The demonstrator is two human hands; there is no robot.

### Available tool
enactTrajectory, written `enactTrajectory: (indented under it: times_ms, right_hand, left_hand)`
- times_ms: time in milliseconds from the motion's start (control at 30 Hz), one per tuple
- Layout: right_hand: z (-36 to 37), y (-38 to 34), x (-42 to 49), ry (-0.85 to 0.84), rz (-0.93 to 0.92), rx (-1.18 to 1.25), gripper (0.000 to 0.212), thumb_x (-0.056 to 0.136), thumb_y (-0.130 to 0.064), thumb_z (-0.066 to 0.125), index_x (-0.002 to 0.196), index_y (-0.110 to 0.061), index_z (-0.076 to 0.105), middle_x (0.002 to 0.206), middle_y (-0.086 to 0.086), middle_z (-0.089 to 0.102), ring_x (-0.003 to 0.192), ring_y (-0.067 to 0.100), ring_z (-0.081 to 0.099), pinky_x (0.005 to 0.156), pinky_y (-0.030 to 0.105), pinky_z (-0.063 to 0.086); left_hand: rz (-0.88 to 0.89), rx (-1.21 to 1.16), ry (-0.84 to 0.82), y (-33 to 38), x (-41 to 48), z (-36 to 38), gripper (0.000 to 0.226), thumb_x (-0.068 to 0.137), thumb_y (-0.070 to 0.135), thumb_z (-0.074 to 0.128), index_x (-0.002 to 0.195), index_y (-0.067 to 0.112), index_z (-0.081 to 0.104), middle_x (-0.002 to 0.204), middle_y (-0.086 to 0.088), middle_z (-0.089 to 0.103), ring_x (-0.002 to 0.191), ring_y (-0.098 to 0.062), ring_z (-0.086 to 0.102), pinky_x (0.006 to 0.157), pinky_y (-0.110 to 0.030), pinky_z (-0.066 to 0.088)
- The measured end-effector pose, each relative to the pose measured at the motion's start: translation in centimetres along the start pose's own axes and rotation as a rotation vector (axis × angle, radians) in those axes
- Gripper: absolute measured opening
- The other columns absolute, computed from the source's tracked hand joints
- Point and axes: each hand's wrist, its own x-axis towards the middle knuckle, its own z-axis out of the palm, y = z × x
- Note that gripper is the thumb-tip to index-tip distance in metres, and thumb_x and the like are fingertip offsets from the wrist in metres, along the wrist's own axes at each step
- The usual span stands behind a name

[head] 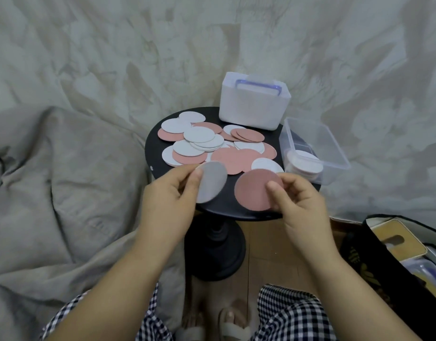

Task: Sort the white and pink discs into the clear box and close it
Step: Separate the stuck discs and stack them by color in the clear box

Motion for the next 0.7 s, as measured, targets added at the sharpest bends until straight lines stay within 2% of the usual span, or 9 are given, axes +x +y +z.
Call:
enactTrajectory:
  times_ms: [100,167,233,333,400,467,533,600,700]
  right_hand:
    - [1.8,-0.6,0.1,0.0,0.062,0.093,0.011,0.082,-0.012,0.066,0.081,-0.022,0.062,0.067,-0.019,0.065,0.062,-0.006,0.056,0.059,0.012,0.045]
    - [2.5,-0.7,-0.2,-0.011,0.038,0.082,0.012,0.08,-0.012,0.069,0.078,-0.023,0.063,0.065,-0.018,0.065,0.061,-0.004,0.055,0.059,0.012,0.045]
    - [2.7,-0.7,-0.5,-0.007,0.021,0.034,0.014,0.078,-0.014,0.071,0.077,-0.025,0.064,0.066,-0.017,0.065,0.062,-0.002,0.055,0.061,0.012,0.045]
    - [2.3,-0.6,-0.3,-0.042,-0.042,-0.188,0.011,0.08,-0.022,0.07,0.085,-0.03,0.065,0.08,-0.018,0.066,0.077,0.0,0.057,0.07,0.015,0.045]
    - [1.5,-0.3,0.4,-0.104,-0.139,-0.472,0.022,0.084,-0.029,0.064,0.106,-0.029,0.063,0.107,-0.021,0.059,0.103,0.004,0.053,0.089,0.018,0.039]
    - [0.5,0.2,1.4,-0.192,-0.171,-0.692,0.043,0.089,-0.034,0.057,0.129,-0.022,0.051,0.134,-0.013,0.046,0.129,0.008,0.036,0.105,0.02,0.024]
    - [-0.5,0.8,1.8,-0.261,-0.111,-0.84,0.053,0.092,-0.039,0.049,0.14,-0.019,0.039,0.15,-0.005,0.029,0.139,0.01,0.021,0.111,0.023,0.014]
    - [-1.1,1.6,1.4,-0.307,-0.117,-0.943,0.054,0.093,-0.043,0.044,0.141,-0.019,0.037,0.152,-0.002,0.026,0.141,0.012,0.019,0.115,0.027,0.01]
    - [-1.3,2.1,0.1,-0.316,-0.208,-0.895,0.055,0.091,-0.052,0.04,0.134,-0.019,0.049,0.146,-0.004,0.039,0.137,0.01,0.029,0.115,0.027,0.011]
  left_hand:
    - [-0.105,-0.158,-0.062,1.3,-0.9,1.2,0.018,0.092,0.023,0.054,0.093,0.03,0.07,0.084,0.03,0.068,0.083,0.009,0.063,0.08,-0.019,0.051]
    - [-0.183,-0.249,-0.118,1.5,-1.5,1.6,0.017,0.092,0.023,0.055,0.091,0.03,0.07,0.086,0.018,0.072,0.085,-0.002,0.067,0.082,-0.034,0.055]
    - [-0.226,-0.284,-0.156,1.2,-1.7,1.7,0.015,0.09,0.022,0.058,0.093,0.028,0.071,0.087,0.011,0.073,0.085,-0.008,0.069,0.083,-0.041,0.055]
    - [-0.207,-0.239,-0.126,0.7,-1.6,1.3,0.014,0.088,0.02,0.061,0.092,0.028,0.072,0.087,0.01,0.073,0.084,-0.007,0.069,0.08,-0.037,0.056]
    - [-0.193,-0.213,-0.075,0.3,-1.4,0.9,0.015,0.088,0.02,0.061,0.089,0.031,0.071,0.086,0.013,0.073,0.084,-0.004,0.067,0.078,-0.031,0.054]
    - [-0.206,-0.207,-0.026,-0.1,-1.1,0.5,0.016,0.088,0.021,0.061,0.086,0.034,0.07,0.085,0.016,0.073,0.083,-0.001,0.067,0.076,-0.028,0.053]
    - [-0.217,-0.203,0.005,-0.5,-0.8,0.2,0.015,0.087,0.023,0.062,0.085,0.036,0.069,0.084,0.016,0.073,0.081,-0.001,0.067,0.075,-0.028,0.053]
    - [-0.219,-0.193,0.014,-0.6,-0.8,0.2,0.015,0.087,0.023,0.062,0.085,0.037,0.069,0.084,0.018,0.072,0.08,0.001,0.066,0.074,-0.027,0.052]
    - [-0.227,-0.196,0.007,-0.7,-1.1,0.3,0.014,0.087,0.023,0.061,0.089,0.033,0.07,0.085,0.015,0.073,0.082,-0.002,0.066,0.077,-0.03,0.054]
